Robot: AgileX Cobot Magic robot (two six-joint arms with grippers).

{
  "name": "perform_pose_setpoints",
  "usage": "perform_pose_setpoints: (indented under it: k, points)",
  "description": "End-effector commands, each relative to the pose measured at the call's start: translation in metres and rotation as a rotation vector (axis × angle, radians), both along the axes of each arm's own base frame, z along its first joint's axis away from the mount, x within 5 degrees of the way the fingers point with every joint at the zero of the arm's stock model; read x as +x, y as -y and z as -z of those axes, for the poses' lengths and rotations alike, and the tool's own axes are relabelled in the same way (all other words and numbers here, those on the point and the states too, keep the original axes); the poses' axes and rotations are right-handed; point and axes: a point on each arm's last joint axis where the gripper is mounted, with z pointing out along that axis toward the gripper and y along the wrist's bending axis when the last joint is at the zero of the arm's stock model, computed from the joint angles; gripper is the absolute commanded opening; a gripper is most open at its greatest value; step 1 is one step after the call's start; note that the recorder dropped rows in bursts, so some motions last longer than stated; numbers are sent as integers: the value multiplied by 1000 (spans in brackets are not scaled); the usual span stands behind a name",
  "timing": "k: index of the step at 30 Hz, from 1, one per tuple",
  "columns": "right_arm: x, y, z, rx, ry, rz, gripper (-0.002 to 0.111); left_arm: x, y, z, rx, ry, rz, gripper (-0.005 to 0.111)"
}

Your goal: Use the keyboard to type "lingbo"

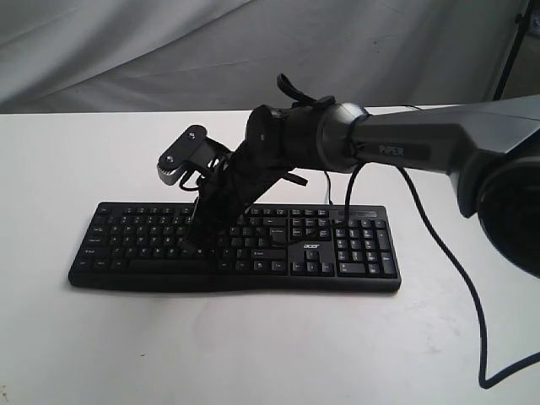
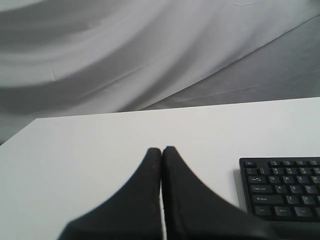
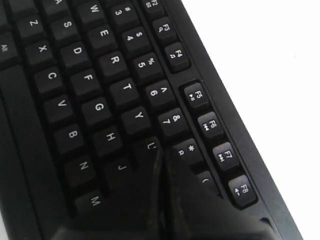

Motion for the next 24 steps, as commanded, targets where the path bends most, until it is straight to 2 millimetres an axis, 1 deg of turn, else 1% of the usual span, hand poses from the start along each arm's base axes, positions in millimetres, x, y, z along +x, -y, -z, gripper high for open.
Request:
perform_pose_setpoints:
  k: [1,24]
  points:
    - [2,-1,-3,4,25,-3,0,1,0,1,-3,-2,4,1]
    - [2,-1,-1,-28,44,-50,0,1,0,1,-3,-2,4,1]
